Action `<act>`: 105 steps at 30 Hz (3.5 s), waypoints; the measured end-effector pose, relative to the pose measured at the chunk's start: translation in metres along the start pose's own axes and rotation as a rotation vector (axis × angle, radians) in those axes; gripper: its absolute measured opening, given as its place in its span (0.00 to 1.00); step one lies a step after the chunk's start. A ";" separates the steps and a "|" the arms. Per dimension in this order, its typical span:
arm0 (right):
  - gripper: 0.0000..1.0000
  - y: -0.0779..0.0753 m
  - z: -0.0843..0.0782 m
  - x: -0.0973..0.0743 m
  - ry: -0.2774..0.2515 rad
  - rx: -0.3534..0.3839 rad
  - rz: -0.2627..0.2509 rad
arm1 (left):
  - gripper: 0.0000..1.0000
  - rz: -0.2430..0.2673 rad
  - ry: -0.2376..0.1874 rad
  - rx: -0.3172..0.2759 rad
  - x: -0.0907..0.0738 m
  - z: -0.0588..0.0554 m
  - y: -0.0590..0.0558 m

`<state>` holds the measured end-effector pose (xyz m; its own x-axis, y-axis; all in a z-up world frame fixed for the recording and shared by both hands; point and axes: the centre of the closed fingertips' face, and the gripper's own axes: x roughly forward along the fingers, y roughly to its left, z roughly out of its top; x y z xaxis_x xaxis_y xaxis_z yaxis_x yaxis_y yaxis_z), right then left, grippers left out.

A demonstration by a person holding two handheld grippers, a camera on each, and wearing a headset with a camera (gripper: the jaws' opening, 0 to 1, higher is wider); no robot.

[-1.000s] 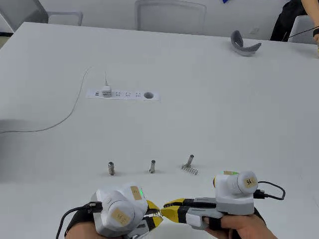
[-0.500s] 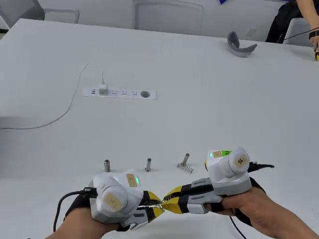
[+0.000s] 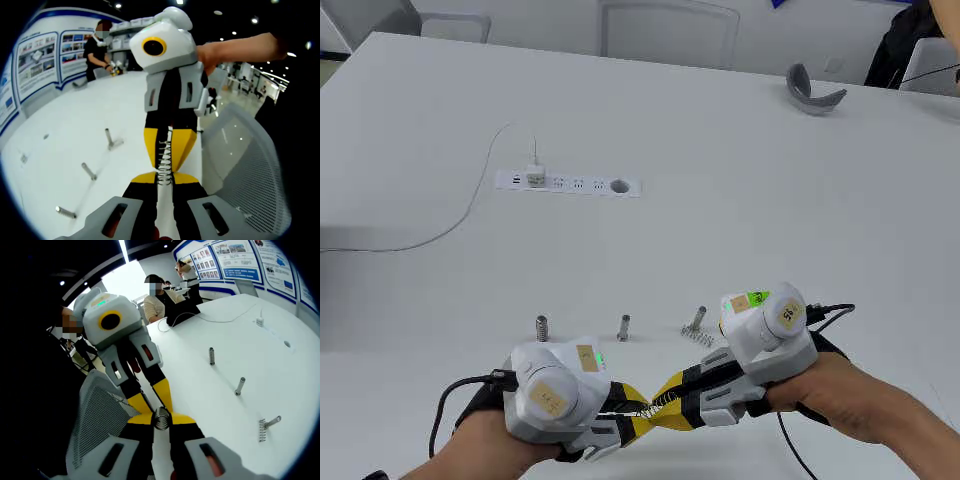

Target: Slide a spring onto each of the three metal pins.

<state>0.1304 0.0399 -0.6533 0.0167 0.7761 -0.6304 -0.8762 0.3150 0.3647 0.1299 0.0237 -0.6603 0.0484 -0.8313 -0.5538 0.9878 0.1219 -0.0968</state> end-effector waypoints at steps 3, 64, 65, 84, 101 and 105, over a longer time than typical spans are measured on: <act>0.13 0.002 0.000 0.001 -0.006 -0.001 0.012 | 0.10 -0.007 0.003 -0.001 -0.002 -0.002 -0.001; 0.12 -0.051 -0.026 -0.004 0.079 0.020 -0.192 | 0.26 0.213 -0.053 -0.234 -0.028 -0.036 0.061; 0.12 -0.055 -0.025 -0.005 0.084 0.019 -0.202 | 0.28 0.219 -0.053 -0.242 -0.029 -0.037 0.063; 0.12 -0.103 -0.006 0.000 0.128 0.043 -0.269 | 0.44 0.306 -0.072 -0.308 -0.046 -0.044 0.088; 0.13 -0.125 0.010 0.004 0.188 -0.007 -0.288 | 0.57 0.331 -0.057 -0.329 -0.054 -0.053 0.093; 0.13 -0.131 0.016 0.005 0.200 -0.021 -0.291 | 0.59 0.336 -0.057 -0.332 -0.055 -0.055 0.094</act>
<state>0.2533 0.0116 -0.6931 0.1741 0.5327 -0.8282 -0.8584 0.4942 0.1374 0.2120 0.1111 -0.6841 0.3740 -0.7437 -0.5542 0.8158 0.5480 -0.1849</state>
